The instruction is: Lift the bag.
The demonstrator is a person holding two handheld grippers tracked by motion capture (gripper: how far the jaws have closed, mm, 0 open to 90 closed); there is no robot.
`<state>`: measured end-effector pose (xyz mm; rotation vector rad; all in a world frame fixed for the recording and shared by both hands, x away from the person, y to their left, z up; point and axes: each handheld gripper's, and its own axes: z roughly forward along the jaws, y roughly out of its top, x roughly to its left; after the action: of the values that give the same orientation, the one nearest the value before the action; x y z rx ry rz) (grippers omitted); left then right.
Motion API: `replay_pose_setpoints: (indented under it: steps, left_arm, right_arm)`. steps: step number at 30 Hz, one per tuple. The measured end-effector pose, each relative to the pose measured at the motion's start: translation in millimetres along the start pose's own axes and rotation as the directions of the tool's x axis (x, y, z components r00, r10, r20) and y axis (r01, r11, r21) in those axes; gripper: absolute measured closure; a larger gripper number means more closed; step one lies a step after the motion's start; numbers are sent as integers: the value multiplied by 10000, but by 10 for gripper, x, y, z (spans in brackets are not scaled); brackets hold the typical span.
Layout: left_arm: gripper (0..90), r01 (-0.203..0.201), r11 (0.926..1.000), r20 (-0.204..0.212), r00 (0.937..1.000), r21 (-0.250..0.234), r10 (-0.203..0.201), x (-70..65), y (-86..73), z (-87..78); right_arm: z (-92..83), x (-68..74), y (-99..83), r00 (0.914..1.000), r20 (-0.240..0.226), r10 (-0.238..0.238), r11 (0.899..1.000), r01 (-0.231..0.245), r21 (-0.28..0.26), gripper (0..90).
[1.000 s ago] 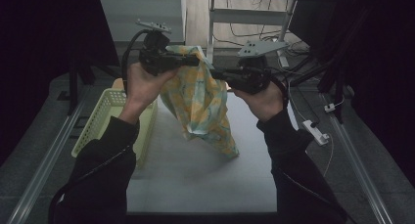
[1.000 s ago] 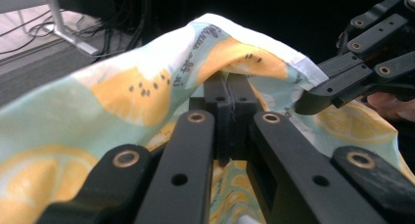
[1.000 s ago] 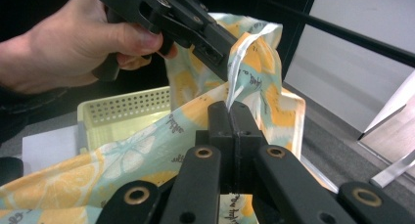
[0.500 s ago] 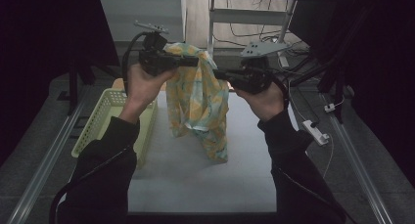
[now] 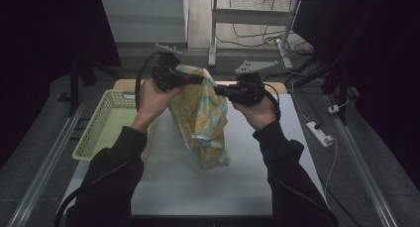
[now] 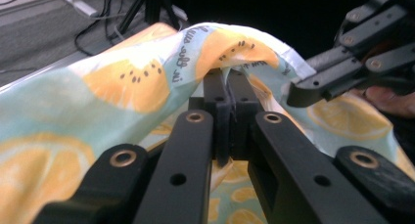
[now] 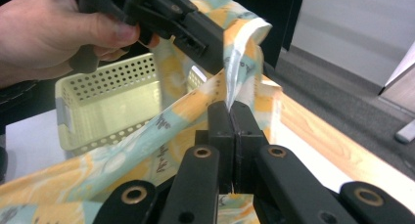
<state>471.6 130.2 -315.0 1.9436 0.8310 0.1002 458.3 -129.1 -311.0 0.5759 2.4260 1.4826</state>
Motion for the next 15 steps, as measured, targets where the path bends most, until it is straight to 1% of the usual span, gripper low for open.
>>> replay_pose_setpoints:
  steps: [2, 5, 9, 11, 13, 15]
  left_arm:
    - [883, -68, 9999, -114, 9999, 130, 69, 24, -64, 70]
    - [881, -99, 9993, -269, 9996, 353, 109, 66, -140, 155]
    - [878, 0, 9985, -292, 9996, 548, 16, 120, -213, 225]
    - [870, 5, 9981, -299, 9996, 617, 14, 140, -241, 247]
    - [837, 31, 9983, -245, 9997, 574, -17, 142, -256, 246]
    - [784, -10, 9985, -174, 9998, 539, 20, 133, -256, 224]
  right_arm:
    - [47, -31, -64, 9998, -18, 198, 9998, -198, 61, 886]
    - [127, -68, -154, 9992, -27, 404, 9987, -403, 311, 882]
    - [208, -107, -243, 9977, -88, 666, 9966, -661, 496, 880]
    - [235, -108, -267, 9974, -135, 701, 9961, -693, 555, 878]
    - [245, -107, -273, 9970, -162, 752, 9957, -742, 548, 861]
    - [238, -105, -264, 9966, -191, 804, 9957, -794, 481, 837]
